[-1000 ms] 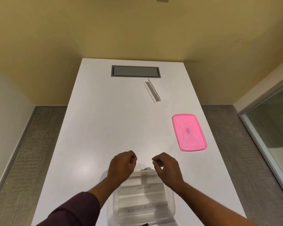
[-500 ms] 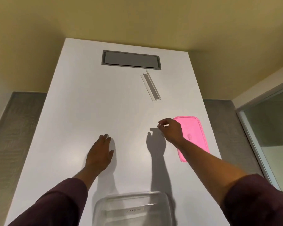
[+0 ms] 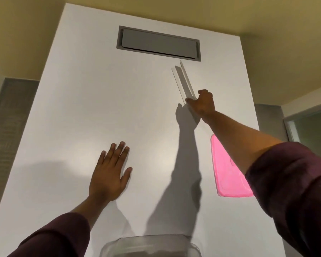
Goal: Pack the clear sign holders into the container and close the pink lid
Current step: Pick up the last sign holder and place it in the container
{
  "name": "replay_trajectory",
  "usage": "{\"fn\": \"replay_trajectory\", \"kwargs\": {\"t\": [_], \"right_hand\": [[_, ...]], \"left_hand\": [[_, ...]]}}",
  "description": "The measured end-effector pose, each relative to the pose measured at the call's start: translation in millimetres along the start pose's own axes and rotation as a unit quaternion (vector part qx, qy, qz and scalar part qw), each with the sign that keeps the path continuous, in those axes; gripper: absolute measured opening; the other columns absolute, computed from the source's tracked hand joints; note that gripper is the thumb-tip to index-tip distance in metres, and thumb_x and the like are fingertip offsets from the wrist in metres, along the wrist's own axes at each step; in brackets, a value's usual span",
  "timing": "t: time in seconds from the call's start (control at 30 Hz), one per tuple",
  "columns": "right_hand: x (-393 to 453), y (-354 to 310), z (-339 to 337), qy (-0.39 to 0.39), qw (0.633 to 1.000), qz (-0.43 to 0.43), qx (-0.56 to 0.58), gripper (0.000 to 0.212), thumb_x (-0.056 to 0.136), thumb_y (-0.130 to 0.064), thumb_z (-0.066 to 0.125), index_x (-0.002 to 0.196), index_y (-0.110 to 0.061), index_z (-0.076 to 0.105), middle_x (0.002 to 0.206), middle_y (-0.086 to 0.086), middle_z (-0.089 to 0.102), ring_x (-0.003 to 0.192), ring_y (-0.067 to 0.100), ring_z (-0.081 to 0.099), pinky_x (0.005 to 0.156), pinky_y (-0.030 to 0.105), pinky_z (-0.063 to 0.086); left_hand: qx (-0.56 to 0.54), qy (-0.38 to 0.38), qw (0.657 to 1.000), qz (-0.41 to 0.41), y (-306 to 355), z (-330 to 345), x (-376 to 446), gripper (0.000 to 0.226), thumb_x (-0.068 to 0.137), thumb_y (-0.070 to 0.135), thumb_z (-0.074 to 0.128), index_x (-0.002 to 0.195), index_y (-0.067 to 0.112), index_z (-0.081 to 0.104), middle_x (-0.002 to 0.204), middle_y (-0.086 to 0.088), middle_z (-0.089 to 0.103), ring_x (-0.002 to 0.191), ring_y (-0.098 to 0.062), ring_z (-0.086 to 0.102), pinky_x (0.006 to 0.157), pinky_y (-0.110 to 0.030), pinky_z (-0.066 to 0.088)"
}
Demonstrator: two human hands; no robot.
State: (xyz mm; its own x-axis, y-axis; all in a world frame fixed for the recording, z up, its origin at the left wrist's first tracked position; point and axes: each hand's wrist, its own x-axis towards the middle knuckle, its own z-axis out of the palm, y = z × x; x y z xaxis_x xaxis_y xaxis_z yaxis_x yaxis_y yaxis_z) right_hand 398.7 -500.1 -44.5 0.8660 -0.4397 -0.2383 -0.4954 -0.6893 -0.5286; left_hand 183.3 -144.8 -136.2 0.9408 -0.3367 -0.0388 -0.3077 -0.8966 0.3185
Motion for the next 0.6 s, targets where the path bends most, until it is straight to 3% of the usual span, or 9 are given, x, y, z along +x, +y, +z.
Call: {"fn": "replay_trajectory", "kwargs": {"t": [0.1, 0.2, 0.33, 0.47, 0.53, 0.6], "right_hand": [[23.0, -21.3, 35.3, -0.041, 0.996, 0.023, -0.070, 0.065, 0.087, -0.047, 0.066, 0.132, -0.004, 0.050, 0.135, 0.017, 0.050, 0.119, 0.039, 0.058, 0.098, 0.045, 0.052], [24.6, -11.0, 40.1, -0.031, 0.990, 0.004, -0.137, 0.043, 0.099, -0.033, 0.051, 0.124, 0.000, 0.058, 0.130, 0.022, 0.056, 0.118, 0.040, 0.058, 0.095, 0.041, 0.050], [20.9, 4.2, 35.6, 0.008, 0.992, 0.008, -0.122, 0.026, 0.096, -0.018, 0.053, 0.107, 0.001, 0.067, 0.115, 0.021, 0.068, 0.108, 0.039, 0.065, 0.078, 0.034, 0.047], [-4.9, 2.3, 19.4, 0.023, 0.999, 0.021, -0.019, 0.020, 0.094, -0.020, 0.050, 0.085, -0.006, 0.061, 0.101, 0.021, 0.071, 0.096, 0.038, 0.067, 0.072, 0.036, 0.048], [-27.4, 7.5, 16.0, -0.004, 0.992, 0.050, 0.113, 0.023, 0.093, -0.016, 0.046, 0.086, -0.001, 0.061, 0.095, 0.024, 0.070, 0.080, 0.037, 0.071, 0.072, 0.046, 0.059], [-61.3, 14.0, 13.7, -0.070, 0.959, 0.085, 0.259, 0.025, 0.094, -0.014, 0.040, 0.095, 0.002, 0.060, 0.090, 0.024, 0.067, 0.064, 0.035, 0.070, 0.066, 0.055, 0.060]], "left_hand": [[-0.004, 0.007, 1.000, -0.026, -17.5, 9.6, 3.8, 0.069, 0.099, 0.047, 0.038, 0.159, 0.024, 0.015, 0.169, 0.005, 0.009, 0.156, -0.021, 0.007, 0.124, -0.048, 0.016], [-0.004, 0.012, 1.000, -0.016, -12.4, 10.3, 2.0, 0.069, 0.098, 0.047, 0.040, 0.159, 0.025, 0.016, 0.169, 0.006, 0.010, 0.156, -0.020, 0.008, 0.124, -0.047, 0.017], [-0.010, 0.023, 1.000, -0.013, -8.9, 17.1, 0.3, 0.069, 0.098, 0.046, 0.042, 0.159, 0.025, 0.018, 0.168, 0.007, 0.013, 0.156, -0.019, 0.010, 0.124, -0.047, 0.018], [-0.003, 0.012, 1.000, -0.017, -11.8, 16.8, 1.0, 0.069, 0.098, 0.049, 0.039, 0.159, 0.028, 0.015, 0.168, 0.009, 0.010, 0.156, -0.018, 0.008, 0.125, -0.045, 0.015], [-0.001, 0.002, 1.000, -0.021, -11.8, 16.7, 2.5, 0.068, 0.098, 0.051, 0.037, 0.159, 0.029, 0.014, 0.169, 0.009, 0.009, 0.156, -0.017, 0.006, 0.125, -0.044, 0.013], [0.007, -0.011, 1.000, -0.026, -10.4, 14.0, 2.6, 0.068, 0.099, 0.052, 0.034, 0.159, 0.030, 0.012, 0.169, 0.010, 0.006, 0.156, -0.016, 0.004, 0.125, -0.044, 0.013]]}}
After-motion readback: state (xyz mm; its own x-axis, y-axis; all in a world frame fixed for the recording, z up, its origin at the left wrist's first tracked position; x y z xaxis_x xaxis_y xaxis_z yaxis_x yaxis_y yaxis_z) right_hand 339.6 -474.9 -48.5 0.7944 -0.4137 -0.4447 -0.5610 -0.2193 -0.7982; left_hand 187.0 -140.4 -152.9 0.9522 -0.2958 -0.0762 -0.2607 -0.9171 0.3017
